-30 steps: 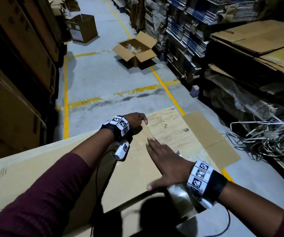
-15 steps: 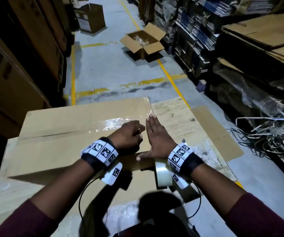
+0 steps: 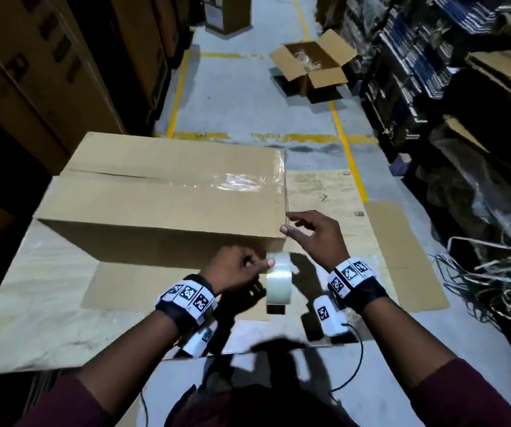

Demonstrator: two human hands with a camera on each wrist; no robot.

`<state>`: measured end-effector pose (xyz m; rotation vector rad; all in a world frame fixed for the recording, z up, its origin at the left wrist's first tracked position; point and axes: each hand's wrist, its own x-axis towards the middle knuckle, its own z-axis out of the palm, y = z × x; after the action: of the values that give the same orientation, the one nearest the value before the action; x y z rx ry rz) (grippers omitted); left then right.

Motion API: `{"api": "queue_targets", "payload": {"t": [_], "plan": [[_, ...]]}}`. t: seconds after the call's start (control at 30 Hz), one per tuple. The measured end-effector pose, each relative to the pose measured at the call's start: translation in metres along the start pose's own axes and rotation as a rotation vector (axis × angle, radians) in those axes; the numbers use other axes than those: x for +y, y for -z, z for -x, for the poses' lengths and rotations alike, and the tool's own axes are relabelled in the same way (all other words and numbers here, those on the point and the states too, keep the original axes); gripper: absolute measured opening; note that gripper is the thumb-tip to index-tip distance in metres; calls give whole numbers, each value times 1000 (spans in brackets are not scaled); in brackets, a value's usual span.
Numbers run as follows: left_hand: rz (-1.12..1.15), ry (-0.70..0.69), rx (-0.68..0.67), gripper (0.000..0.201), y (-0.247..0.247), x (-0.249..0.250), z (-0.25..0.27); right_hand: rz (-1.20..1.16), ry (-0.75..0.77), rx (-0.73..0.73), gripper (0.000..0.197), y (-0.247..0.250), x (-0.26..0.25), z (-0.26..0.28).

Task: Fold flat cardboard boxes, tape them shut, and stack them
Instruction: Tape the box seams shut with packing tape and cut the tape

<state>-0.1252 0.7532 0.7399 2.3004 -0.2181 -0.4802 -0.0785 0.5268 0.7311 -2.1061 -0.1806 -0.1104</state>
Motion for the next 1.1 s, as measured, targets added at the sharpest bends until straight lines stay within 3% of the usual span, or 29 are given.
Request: {"api": "queue_targets", "payload": {"t": [0.1, 0.23, 0.33, 0.43, 0.57, 0.67, 0.8, 0.97, 1.1], "plan": [[232, 264, 39, 46, -41, 10, -1, -131, -142, -22, 17, -2, -3, -2], [711, 443, 251, 54, -85, 24, -4, -30, -91, -55, 17, -4, 1, 1], [916, 454, 404, 42, -98, 34, -7, 20, -29, -119, 19, 1, 9, 6], [849, 471, 470, 43, -99, 40, -14, 27, -46, -257, 21, 14, 24, 16], [876, 443, 520, 35, -97, 48, -14, 48, -127, -271, 18, 29, 54, 30], [893, 366, 497, 26, -100, 51, -8, 216, -302, -241, 15, 38, 89, 29], [1089, 366, 315, 11, -92, 57, 0, 537, -580, -316, 28, 42, 139, 27], [1082, 420, 215, 9, -82, 46, -2, 567, -688, -335, 51, 15, 162, 35], [1039, 416, 260, 13, -82, 43, -2, 451, -753, -344, 21, 3, 169, 52]]}}
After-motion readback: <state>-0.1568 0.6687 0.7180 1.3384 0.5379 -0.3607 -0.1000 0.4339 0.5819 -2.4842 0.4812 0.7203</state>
